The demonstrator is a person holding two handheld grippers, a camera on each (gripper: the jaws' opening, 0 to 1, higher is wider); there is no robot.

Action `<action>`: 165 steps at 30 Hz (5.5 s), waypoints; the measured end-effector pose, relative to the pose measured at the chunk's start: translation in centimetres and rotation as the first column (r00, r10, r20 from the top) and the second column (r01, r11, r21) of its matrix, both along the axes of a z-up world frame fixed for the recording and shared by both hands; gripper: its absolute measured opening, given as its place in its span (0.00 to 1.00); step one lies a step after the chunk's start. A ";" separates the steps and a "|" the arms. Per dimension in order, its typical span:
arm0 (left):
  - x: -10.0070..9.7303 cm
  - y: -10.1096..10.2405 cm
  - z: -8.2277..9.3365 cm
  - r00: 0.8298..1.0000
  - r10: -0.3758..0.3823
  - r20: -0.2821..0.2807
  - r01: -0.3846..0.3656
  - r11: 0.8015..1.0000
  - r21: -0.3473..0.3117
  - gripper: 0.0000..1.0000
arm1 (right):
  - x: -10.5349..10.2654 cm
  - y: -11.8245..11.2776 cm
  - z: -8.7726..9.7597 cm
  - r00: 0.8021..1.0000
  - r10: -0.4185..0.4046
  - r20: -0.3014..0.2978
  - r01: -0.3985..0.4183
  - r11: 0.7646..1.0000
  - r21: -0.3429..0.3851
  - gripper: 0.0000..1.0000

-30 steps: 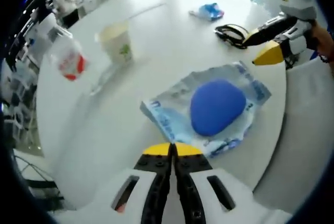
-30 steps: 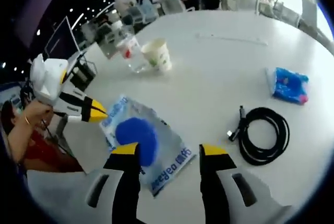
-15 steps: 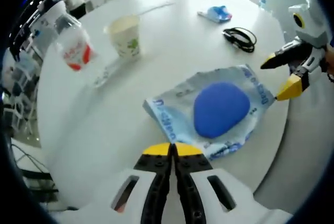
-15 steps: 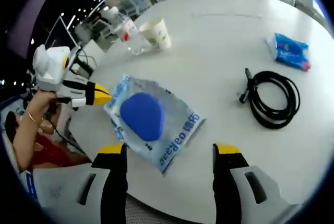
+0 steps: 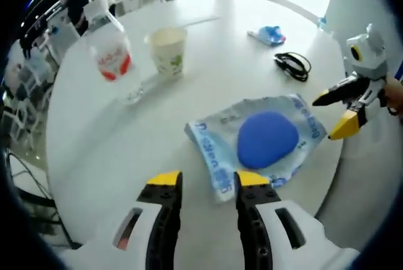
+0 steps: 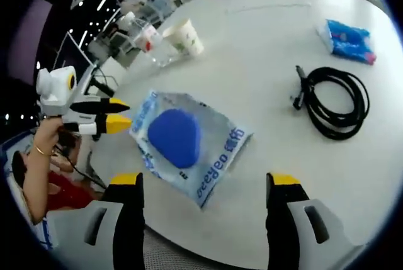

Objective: Arrange the tabletop items into an orderly group along one side of the table until the central work area is clear of visible clutter.

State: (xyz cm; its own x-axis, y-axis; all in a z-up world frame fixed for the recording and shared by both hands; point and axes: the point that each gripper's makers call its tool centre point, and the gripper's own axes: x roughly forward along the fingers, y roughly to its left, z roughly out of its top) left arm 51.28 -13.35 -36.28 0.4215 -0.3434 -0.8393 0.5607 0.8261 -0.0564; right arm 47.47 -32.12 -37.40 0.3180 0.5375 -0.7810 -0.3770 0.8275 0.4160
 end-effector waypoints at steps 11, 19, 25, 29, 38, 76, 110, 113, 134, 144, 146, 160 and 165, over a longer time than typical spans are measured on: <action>-0.9 -0.2 -1.2 0.999 0.020 -0.033 -0.020 1.000 -0.022 0.29 | -0.8 0.5 -1.8 0.999 0.040 0.028 -0.038 0.997 -0.063 0.64; -1.4 -0.3 -1.7 0.998 0.035 -0.043 -0.036 0.999 -0.040 0.18 | -1.8 1.0 -1.6 1.000 0.004 -0.017 -0.004 1.000 -0.026 0.46; -2.0 -0.1 -2.1 0.999 0.014 -0.036 -0.014 1.000 -0.013 0.16 | -1.8 0.8 -2.0 0.998 -0.048 -0.041 0.048 0.999 -0.004 0.32; -2.1 -0.2 -2.4 0.998 0.032 -0.049 -0.033 0.999 -0.023 0.11 | -1.9 0.5 -2.6 0.996 -0.071 -0.060 0.070 0.997 -0.013 0.18; -2.3 -0.3 -2.8 0.999 0.015 -0.042 -0.015 1.000 0.016 0.04 | -1.9 0.4 -2.7 0.998 -0.047 -0.039 0.046 0.998 -0.031 0.07; -2.6 -4.4 1.2 0.999 -0.027 0.018 0.026 0.999 0.038 0.00 | 2.4 -3.8 2.5 0.986 -0.046 0.163 0.053 0.998 -0.044 0.01; 7.0 -11.6 3.3 0.994 -0.014 0.111 0.015 1.000 -0.006 0.00 | 14.0 -10.5 5.4 0.947 -0.124 0.295 0.151 0.986 -0.067 0.01; 7.7 -12.0 3.0 0.994 -0.010 0.111 0.011 1.000 -0.005 0.00 | 15.3 -10.9 5.1 0.942 -0.125 0.312 0.158 0.984 -0.081 0.01; 14.2 -12.7 1.1 0.973 0.044 0.225 -0.056 0.997 0.046 0.00 | 20.9 -11.7 1.9 0.927 -0.163 0.338 0.205 0.974 -0.092 0.01; 16.5 -12.3 -0.3 0.958 0.114 0.264 -0.129 0.991 0.038 0.00 | 22.7 -11.4 0.4 0.916 -0.219 0.336 0.257 0.964 -0.072 0.01; 16.7 -12.2 -0.4 0.950 0.144 0.276 -0.155 0.988 0.019 0.00 | 22.9 -11.4 0.2 0.915 -0.222 0.336 0.261 0.963 -0.073 0.01; 16.5 -12.1 -1.9 0.950 0.193 0.246 -0.196 0.981 -0.011 0.00 | 23.7 -11.6 -1.3 0.922 -0.194 0.336 0.243 0.964 -0.110 0.02; 16.6 -11.9 -2.2 0.945 0.217 0.245 -0.218 0.976 -0.024 0.01 | 23.6 -11.6 -1.3 0.922 -0.191 0.337 0.241 0.964 -0.113 0.02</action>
